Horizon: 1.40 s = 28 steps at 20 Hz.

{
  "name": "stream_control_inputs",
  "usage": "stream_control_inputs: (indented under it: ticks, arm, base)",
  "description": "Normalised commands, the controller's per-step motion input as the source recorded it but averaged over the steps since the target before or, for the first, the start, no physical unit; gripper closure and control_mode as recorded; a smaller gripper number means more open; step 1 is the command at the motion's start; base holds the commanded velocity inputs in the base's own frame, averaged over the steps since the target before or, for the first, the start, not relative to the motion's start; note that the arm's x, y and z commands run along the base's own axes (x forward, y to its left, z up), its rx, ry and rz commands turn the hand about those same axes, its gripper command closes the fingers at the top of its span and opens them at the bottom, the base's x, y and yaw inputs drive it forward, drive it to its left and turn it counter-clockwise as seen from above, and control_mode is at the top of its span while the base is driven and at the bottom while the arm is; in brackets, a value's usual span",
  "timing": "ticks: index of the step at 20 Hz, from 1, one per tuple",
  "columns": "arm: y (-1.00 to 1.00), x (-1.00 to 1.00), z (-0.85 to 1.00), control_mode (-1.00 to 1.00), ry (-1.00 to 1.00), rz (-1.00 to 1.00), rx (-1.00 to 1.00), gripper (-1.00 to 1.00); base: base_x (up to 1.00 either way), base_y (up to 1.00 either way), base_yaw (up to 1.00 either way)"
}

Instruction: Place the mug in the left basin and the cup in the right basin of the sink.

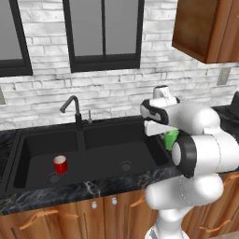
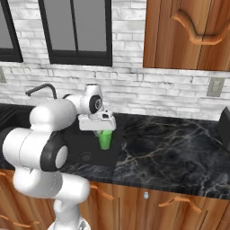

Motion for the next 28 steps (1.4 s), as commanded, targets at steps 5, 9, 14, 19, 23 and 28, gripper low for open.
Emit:
stream_control_inputs:
  ticks: [5,9,14,19,23,28]
  arm:
    - [0.57,0.54,-0.18,-1.0,0.0,0.14,0.06,1.0]
    - [0.48,0.55,-0.23,-1.0,-0.04,0.09,0.04,1.0]
    - [0.5,0.42,-0.47,-1.0,0.0,0.06,0.0,1.0]
    - [0.23,0.4,-0.7,-1.0,-0.06,0.01,-0.03,1.0]
    - [0.05,0.46,-0.43,-1.0,-0.05,0.0,-0.01,1.0]
    - [0.09,0.46,-0.54,-1.0,0.04,-0.04,-0.09,1.0]
  base:
    - [0.0,0.0,0.0]
    - [0.0,0.0,0.0]
    - [0.0,0.0,0.0]
    - [0.0,0.0,0.0]
    - [0.0,0.0,0.0]
    - [0.0,0.0,0.0]
